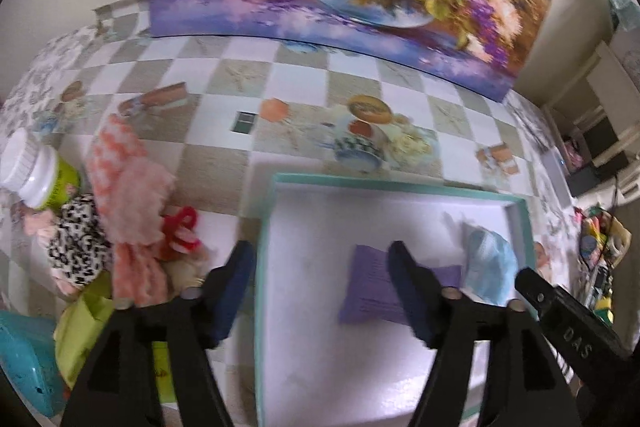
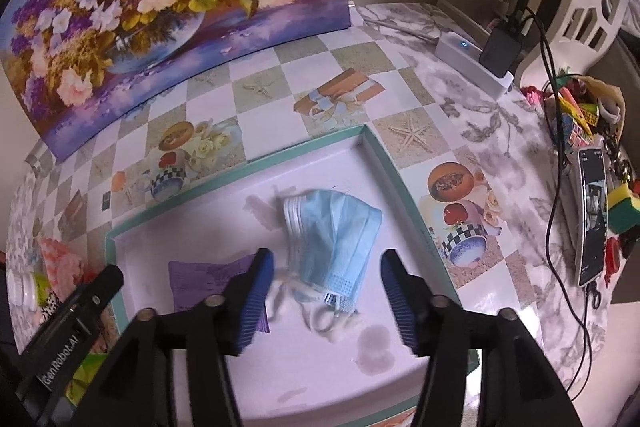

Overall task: Organize soft objects
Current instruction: 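Carry the purple packet and blue mask into the white tray and release both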

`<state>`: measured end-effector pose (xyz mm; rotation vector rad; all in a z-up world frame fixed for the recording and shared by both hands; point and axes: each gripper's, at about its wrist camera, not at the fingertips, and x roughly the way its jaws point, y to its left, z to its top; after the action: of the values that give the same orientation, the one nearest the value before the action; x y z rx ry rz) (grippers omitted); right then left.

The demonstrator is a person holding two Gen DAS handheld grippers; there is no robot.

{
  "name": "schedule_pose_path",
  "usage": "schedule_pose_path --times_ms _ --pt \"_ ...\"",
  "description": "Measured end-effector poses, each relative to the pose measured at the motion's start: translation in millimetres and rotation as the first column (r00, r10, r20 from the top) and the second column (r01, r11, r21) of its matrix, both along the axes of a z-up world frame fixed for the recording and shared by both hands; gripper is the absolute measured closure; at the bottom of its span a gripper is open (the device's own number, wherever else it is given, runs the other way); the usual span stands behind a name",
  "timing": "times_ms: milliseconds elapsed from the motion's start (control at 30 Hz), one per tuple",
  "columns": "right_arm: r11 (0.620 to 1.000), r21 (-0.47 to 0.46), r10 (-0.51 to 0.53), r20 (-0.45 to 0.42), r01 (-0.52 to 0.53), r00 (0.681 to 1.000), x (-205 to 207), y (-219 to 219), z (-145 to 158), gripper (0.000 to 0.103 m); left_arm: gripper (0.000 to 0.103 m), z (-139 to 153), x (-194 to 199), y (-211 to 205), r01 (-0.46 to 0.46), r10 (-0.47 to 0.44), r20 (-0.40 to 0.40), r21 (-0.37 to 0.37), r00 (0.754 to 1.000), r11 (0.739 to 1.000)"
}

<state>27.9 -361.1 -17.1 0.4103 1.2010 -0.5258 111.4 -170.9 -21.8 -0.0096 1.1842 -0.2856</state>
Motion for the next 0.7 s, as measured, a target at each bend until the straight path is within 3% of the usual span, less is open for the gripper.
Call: schedule_pose_path --times_ms 133,200,433,700 --pt "1.000 -0.013 0.020 -0.003 -0.020 1.000 2.5 5.0 -2.3 0.018 0.020 0.7 4.6 11.4 -0.053 0.052 0.032 0.038 0.998 0.998" --pt "1.000 -0.023 0.021 0.006 -0.021 1.000 2.9 5.7 -1.9 0.001 0.014 1.6 5.5 16.3 -0.072 0.070 0.048 0.048 0.996 0.996" --pt "1.000 0.001 -0.021 0.100 0.021 0.995 0.9 2.8 5.3 0.000 0.003 5.9 9.4 30.4 -0.106 0.103 0.082 0.043 0.991 0.993" --pt "1.000 0.027 0.010 0.116 -0.013 0.993 6.4 14.0 5.1 0.000 0.000 10.0 11.5 43.3 -0.095 0.100 0.088 -0.057 0.991 0.994"
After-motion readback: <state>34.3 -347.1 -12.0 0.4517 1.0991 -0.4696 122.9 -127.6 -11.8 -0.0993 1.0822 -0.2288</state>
